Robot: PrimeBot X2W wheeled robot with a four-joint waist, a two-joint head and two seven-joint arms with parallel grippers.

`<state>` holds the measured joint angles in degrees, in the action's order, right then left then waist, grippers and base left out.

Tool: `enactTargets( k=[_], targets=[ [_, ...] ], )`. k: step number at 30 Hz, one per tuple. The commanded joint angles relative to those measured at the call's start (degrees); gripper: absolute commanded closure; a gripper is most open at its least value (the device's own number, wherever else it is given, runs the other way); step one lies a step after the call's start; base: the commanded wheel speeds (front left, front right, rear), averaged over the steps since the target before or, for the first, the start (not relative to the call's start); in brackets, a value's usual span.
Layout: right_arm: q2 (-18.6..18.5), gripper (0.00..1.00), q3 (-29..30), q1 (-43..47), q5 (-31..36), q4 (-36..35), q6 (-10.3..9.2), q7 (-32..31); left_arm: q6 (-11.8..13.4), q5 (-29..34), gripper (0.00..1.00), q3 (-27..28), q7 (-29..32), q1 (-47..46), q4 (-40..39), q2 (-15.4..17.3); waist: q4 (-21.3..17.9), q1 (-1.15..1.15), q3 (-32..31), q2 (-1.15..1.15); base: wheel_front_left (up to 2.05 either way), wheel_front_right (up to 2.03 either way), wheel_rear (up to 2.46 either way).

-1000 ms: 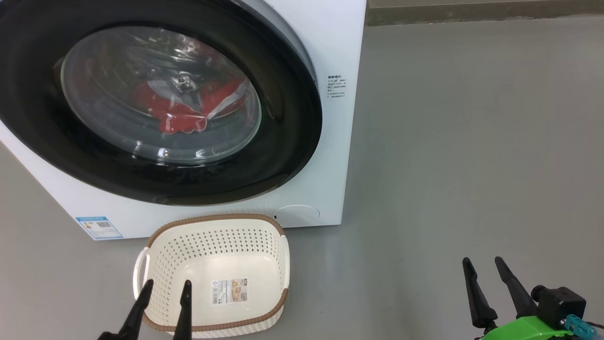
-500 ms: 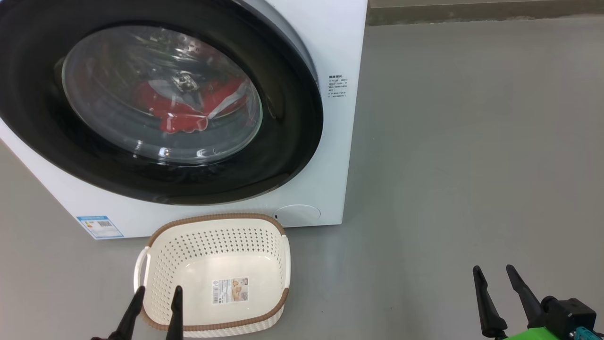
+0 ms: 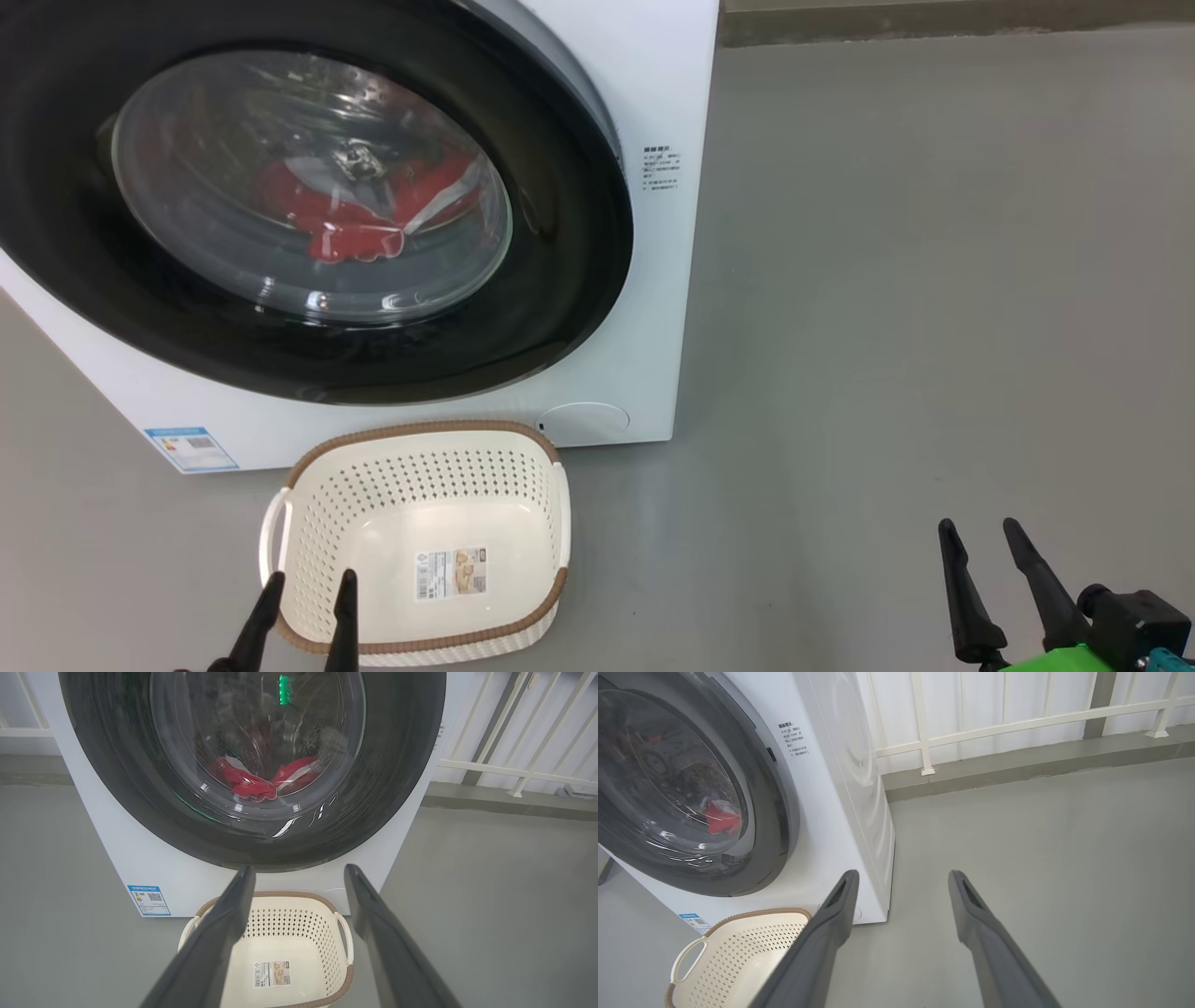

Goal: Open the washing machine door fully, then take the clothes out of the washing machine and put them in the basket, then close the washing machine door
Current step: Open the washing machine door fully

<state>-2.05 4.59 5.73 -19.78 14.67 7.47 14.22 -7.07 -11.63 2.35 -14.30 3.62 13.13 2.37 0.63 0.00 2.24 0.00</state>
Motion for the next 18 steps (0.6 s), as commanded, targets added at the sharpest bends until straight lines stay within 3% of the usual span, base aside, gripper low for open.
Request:
enactTargets(
  k=[1, 7, 18],
  targets=[
    [-0.84, 1.00, -1.86, -1.62, -0.54, -1.59, 0.02, 0.78, -0.13, 0.51, 0.00, 1.74, -0.70, -1.61, -1.19, 0.51, 0.10, 0.00, 0.18, 0.00, 0.00, 0.00, 0.00],
    [-0.84, 1.00, -3.20, -6.45, -10.82, -3.65, 0.02, 0.78, -0.24, 0.73, 0.00, 0.06, -0.70, -2.55, -1.12, 0.51, 1.24, 0.00, 1.58, 0.00, 0.00, 0.00, 0.00],
    [-2.20, 1.00, -7.72, -25.34, -20.93, -2.50, 0.02, 0.78, -0.35, -1.06, 0.00, -4.27, -0.70, -6.18, -2.65, 0.51, 5.53, 0.00, 7.90, 0.00, 0.00, 0.00, 0.00]
  ],
)
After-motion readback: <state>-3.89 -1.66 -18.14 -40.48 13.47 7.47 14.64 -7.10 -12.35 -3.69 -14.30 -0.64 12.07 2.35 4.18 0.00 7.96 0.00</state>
